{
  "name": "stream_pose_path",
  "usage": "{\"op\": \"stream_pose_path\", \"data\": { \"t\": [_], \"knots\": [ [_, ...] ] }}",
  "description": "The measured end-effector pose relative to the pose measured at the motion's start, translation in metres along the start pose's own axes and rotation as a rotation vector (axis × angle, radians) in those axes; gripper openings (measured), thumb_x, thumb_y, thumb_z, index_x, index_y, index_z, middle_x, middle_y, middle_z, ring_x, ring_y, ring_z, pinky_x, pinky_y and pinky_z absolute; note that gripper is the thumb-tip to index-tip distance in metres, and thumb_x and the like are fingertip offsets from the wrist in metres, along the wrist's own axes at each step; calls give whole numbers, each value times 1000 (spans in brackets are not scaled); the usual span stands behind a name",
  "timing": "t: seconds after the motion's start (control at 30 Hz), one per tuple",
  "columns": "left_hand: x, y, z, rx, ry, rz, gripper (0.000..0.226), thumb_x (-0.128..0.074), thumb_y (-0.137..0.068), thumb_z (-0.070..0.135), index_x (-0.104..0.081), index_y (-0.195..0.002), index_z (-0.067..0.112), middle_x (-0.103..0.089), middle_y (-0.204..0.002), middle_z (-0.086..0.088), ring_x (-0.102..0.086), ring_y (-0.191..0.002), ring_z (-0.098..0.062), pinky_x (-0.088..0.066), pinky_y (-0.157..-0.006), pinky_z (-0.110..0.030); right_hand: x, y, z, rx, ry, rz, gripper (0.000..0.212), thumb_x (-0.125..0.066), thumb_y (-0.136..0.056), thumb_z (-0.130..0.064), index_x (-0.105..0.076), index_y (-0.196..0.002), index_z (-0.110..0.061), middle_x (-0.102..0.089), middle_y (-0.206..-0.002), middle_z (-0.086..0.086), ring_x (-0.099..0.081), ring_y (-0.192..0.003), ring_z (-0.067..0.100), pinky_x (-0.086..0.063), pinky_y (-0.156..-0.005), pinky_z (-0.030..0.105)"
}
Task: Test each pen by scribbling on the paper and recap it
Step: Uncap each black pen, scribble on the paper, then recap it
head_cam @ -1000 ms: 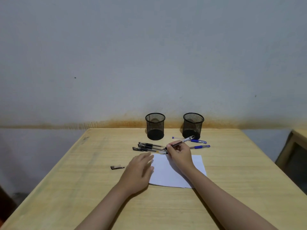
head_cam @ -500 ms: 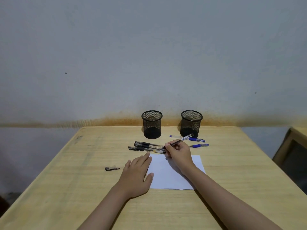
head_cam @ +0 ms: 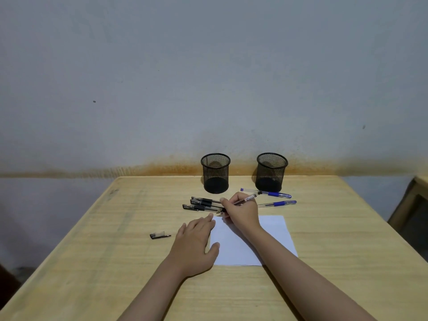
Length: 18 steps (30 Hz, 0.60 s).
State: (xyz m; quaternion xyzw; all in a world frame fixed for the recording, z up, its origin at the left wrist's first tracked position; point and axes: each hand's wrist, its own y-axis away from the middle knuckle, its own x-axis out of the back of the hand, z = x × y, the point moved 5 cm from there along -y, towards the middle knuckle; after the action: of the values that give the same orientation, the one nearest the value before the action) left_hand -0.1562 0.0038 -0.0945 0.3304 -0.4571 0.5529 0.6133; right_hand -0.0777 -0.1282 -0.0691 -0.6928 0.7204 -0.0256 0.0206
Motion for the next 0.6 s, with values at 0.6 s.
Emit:
{"op": "stream_pose_path", "data": {
  "t": [0.6],
  "knots": [
    [-1,2,-2,-18,55,15,61,-36,-88,45,-26,-144,25,-10,-156,17,-9,-143,-2,1,-117,-35,-9,-8,14,52,35,-39,26,-58,-82,6,-42,-65,-5,-50,-57,21,-58,-46,27,-45,-43,27]
  ]
}}
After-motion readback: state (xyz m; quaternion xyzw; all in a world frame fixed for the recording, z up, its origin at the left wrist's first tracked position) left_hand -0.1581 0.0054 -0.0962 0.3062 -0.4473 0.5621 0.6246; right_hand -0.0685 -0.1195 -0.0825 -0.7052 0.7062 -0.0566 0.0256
